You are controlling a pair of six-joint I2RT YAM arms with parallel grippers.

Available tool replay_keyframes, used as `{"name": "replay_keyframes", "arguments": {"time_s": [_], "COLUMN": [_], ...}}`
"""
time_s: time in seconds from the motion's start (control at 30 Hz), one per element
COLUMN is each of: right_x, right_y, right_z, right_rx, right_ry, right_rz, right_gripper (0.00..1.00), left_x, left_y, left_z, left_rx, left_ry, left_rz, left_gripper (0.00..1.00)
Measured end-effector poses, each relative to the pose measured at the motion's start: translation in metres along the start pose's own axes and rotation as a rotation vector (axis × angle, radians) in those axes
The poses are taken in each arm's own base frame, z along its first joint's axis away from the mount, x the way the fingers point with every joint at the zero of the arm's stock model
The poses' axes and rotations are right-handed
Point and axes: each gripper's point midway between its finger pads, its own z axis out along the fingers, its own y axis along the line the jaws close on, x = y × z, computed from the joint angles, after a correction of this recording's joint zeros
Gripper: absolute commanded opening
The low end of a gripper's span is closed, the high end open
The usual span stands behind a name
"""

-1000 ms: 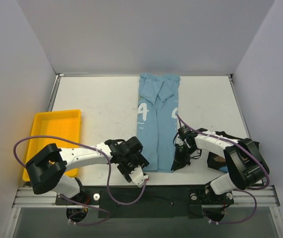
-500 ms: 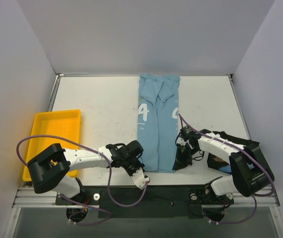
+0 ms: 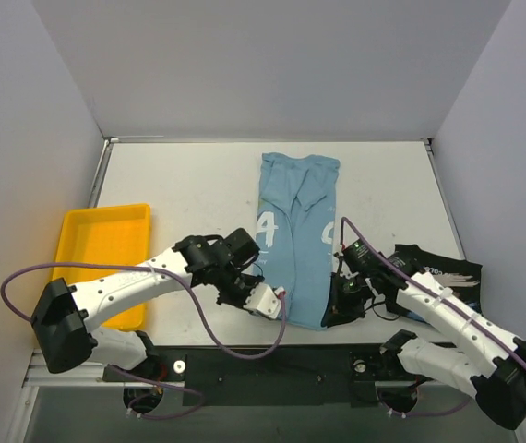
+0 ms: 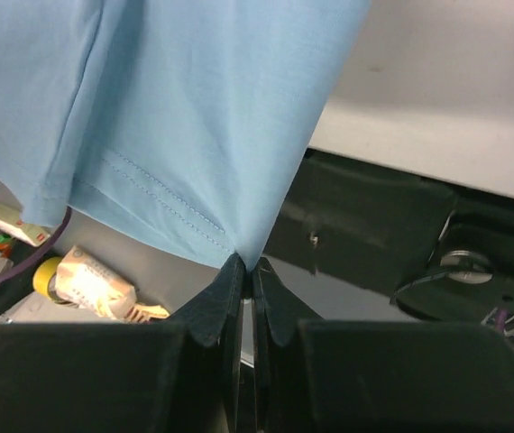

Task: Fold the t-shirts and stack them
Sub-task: Grab the bottom of the folded rectangular tshirt with both arms, then fold the folded rectangular tshirt in 1/3 of the way

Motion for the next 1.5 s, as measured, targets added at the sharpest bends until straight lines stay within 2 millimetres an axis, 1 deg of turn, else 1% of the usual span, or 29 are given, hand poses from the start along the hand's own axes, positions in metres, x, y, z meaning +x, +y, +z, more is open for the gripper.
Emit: {"name": "replay_keyframes", "arguments": {"time_s": [0.1, 0.17, 0.23, 0.3, 0.4, 0.5, 0.53, 0.6, 0.67, 0.8, 0.87, 0.97, 1.1, 1.2, 1.43, 1.47, 1.5], "right_x": [0.001, -0.006, -0.024, -0.051, -0.094, -0.136, -0.150, -0.173, -0.192, -0.228, -0.242, -0.254, -0.263, -0.268, -0.277, -0.279, -0.281], "right_y": [0.009, 0.016, 0.021, 0.021, 0.019, 0.014, 0.011, 0.003, -0.003, -0.013, -0.019, -0.025, -0.030, -0.033, -0.043, -0.044, -0.045], "right_z": [-0.020, -0.032, -0.042, -0.050, -0.057, -0.055, -0.054, -0.051, -0.048, -0.038, -0.030, -0.021, -0.009, -0.003, -0.001, -0.001, 0.001], "right_rx": [-0.015, -0.016, -0.016, -0.001, 0.025, 0.041, 0.045, 0.050, 0.051, 0.045, 0.048, 0.052, 0.057, 0.060, 0.066, 0.066, 0.067], "right_ry": [-0.016, -0.022, -0.039, -0.064, -0.090, -0.101, -0.107, -0.116, -0.123, -0.133, -0.129, -0.120, -0.105, -0.102, -0.116, -0.118, -0.117], "right_rz": [0.002, 0.017, 0.049, 0.089, 0.121, 0.138, 0.148, 0.164, 0.176, 0.198, 0.211, 0.222, 0.234, 0.237, 0.259, 0.261, 0.267], "right_gripper": [0.00, 0.00, 0.00, 0.00, 0.00, 0.00, 0.00, 0.00, 0.00, 0.00, 0.00, 0.00, 0.00, 0.00, 0.00, 0.01, 0.05], "left_x": [-0.007, -0.009, -0.008, -0.003, 0.007, 0.018, 0.024, 0.036, 0.050, 0.072, 0.079, 0.088, 0.100, 0.105, 0.114, 0.117, 0.118], "left_y": [0.005, 0.011, 0.022, 0.041, 0.086, 0.147, 0.168, 0.200, 0.221, 0.241, 0.249, 0.258, 0.265, 0.270, 0.281, 0.282, 0.283], "left_z": [-0.017, -0.026, -0.032, -0.039, -0.047, -0.051, -0.050, -0.045, -0.037, -0.021, -0.015, -0.010, -0.006, -0.002, 0.011, 0.014, 0.016], "left_rx": [-0.004, -0.022, -0.051, -0.095, -0.158, -0.221, -0.237, -0.260, -0.265, -0.265, -0.267, -0.277, -0.300, -0.317, -0.347, -0.347, -0.348], "left_ry": [-0.045, -0.069, -0.081, -0.089, -0.092, -0.096, -0.096, -0.091, -0.077, -0.040, -0.031, -0.021, -0.003, 0.004, 0.006, 0.010, 0.013], "left_rz": [-0.104, -0.174, -0.242, -0.314, -0.416, -0.495, -0.516, -0.547, -0.574, -0.610, -0.618, -0.627, -0.635, -0.632, -0.625, -0.627, -0.629], "left_gripper": [0.00, 0.00, 0.00, 0.00, 0.00, 0.00, 0.00, 0.00, 0.00, 0.00, 0.00, 0.00, 0.00, 0.00, 0.00, 0.00, 0.00]}}
